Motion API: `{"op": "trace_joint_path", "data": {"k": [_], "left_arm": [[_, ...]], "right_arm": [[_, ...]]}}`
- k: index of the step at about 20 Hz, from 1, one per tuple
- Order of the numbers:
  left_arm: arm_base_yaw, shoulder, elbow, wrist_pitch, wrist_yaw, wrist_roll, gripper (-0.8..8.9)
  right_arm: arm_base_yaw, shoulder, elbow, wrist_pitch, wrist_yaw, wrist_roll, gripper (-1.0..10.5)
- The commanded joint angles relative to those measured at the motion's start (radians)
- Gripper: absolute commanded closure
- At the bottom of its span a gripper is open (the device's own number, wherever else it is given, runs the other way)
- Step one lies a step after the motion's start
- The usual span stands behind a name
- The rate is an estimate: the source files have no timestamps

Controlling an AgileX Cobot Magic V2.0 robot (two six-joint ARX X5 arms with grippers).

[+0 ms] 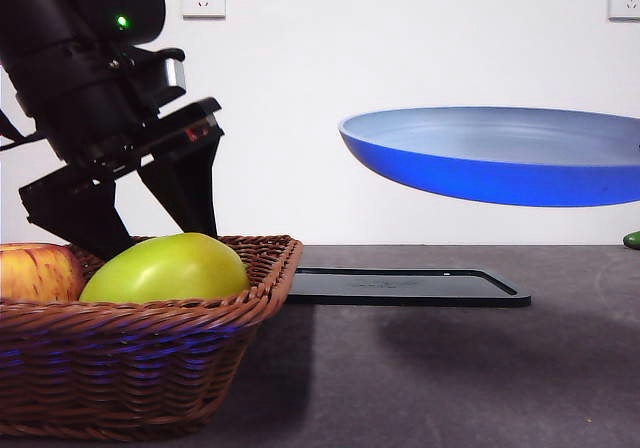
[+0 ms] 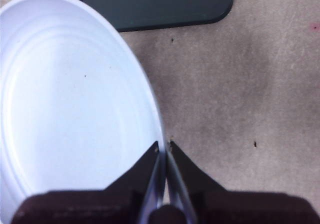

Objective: Take the lemon from the basket,put the lemon in the plate,hand out the plate

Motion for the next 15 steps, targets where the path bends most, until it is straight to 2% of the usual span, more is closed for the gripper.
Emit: {"op": "trace_joint_path", "data": {"k": [1, 7, 9, 11, 15], "left_arm": [[-0.013, 0.041, 0.021, 0.012, -0.003, -0.011, 4.12], [-0.025, 0.075, 0.021, 0.011, -0.011, -0.017, 4.18], [-0.025, 0.075, 0.021, -0.004, -0.019, -0.012, 5.18], [-0.025, 0.075, 0.021, -0.008, -0.032, 0.027, 6.04], [-0.023, 0.072, 0.043, -0.004, -0.029, 0.058, 6.11]], "right_arm": [[0.0, 0.003, 0.007, 0.008, -0.003, 0.007, 9.4], [0.0, 0.003, 0.007, 0.007, -0.003, 0.006, 9.4], [0.0, 0.003, 0.007, 0.007, -0.003, 0.006, 9.4], [0.0, 0.003, 0.007, 0.007, -0.002, 0.006, 9.4], [0.0, 0.009, 0.007, 0.008, 0.002, 0.007, 9.4]]}}
